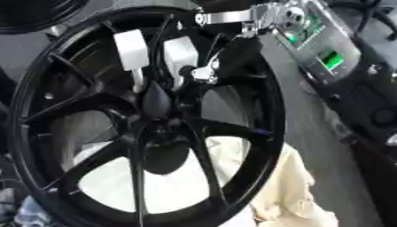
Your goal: Pull the pin out of the wheel hub.
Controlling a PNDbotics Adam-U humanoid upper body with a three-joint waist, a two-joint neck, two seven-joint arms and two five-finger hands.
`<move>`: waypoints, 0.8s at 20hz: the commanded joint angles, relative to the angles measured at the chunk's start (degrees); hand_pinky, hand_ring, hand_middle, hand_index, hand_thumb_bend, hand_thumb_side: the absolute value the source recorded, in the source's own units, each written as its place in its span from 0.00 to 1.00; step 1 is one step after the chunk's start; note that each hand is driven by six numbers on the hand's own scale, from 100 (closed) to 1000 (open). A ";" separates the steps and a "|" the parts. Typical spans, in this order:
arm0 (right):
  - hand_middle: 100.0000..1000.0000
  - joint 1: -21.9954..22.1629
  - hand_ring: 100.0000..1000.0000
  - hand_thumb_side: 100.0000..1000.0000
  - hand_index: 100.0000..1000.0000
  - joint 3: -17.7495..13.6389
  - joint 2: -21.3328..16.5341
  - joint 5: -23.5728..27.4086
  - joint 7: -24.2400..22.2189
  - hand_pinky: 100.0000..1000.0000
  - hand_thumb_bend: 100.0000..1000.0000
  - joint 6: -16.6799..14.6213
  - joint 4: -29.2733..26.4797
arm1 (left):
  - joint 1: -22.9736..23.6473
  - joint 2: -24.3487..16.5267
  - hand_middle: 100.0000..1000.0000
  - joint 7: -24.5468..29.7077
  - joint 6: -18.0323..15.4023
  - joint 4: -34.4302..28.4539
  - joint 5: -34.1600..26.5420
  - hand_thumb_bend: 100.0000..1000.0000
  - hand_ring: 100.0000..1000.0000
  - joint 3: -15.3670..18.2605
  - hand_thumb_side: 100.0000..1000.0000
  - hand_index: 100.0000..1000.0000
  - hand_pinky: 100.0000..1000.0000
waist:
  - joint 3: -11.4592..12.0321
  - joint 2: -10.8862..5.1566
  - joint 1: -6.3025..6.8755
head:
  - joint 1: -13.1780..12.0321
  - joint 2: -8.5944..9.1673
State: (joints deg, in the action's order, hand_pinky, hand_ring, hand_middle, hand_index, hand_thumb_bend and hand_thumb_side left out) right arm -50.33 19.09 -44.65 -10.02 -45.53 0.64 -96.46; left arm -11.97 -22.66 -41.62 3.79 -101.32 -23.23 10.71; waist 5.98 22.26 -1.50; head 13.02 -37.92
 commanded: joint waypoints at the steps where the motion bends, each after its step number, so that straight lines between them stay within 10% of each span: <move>1: 0.70 -0.85 0.92 0.27 0.85 -0.86 -0.73 0.20 0.07 1.00 0.01 0.15 -0.18 | -0.21 -1.11 0.54 0.27 -0.03 -0.55 0.10 0.00 0.58 0.06 0.80 0.66 0.60 | -0.02 -0.94 0.18 | 0.08 0.12; 16: 0.38 -0.80 0.73 0.11 0.50 -1.10 -0.67 3.14 2.66 0.96 0.00 2.72 -1.48 | -0.12 -1.02 0.55 0.23 -0.09 -0.54 0.09 0.00 0.58 0.25 0.80 0.66 0.60 | 0.12 -0.79 0.13 | 0.46 -0.30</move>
State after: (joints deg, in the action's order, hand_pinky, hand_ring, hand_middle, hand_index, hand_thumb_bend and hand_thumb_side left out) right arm -50.37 19.06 -44.42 -7.39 -43.28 3.35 -96.84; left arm -11.97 -22.65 -41.49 3.88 -101.32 -23.23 10.70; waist 6.02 22.44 -1.50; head 13.27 -38.17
